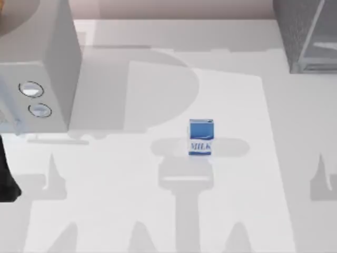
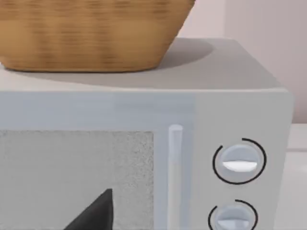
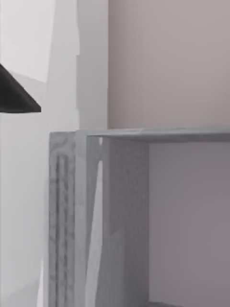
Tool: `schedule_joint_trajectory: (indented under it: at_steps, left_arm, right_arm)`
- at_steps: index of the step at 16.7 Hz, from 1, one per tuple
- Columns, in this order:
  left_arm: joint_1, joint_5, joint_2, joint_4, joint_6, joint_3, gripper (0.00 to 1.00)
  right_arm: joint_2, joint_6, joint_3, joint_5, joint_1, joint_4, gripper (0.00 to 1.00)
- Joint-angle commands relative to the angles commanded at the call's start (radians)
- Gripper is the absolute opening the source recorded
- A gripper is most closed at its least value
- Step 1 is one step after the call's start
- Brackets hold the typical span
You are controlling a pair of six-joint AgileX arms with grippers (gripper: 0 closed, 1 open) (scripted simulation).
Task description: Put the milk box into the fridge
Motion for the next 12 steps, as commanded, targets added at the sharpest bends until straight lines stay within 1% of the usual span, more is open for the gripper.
schedule_joint_trajectory:
  at_steps: [3,6,9,12]
  left_arm:
    - [0.000,0.000,0.000,0.000,0.000,0.000,1.00]
    - [0.000,0.000,0.000,0.000,0.000,0.000,1.00]
    - [0.000,0.000,0.000,0.000,0.000,0.000,1.00]
    - [0.000,0.000,0.000,0.000,0.000,0.000,1.00]
  right_arm:
    - [0.008,0.002,0.002,0.004,0.005,0.005,1.00]
    - [0.093,0.019,0.021,0.045,0.052,0.058,1.00]
    - [0.263,0.050,0.057,0.125,0.140,0.159,1.00]
    - [0.496,0.086,0.109,0.232,0.255,0.298,1.00]
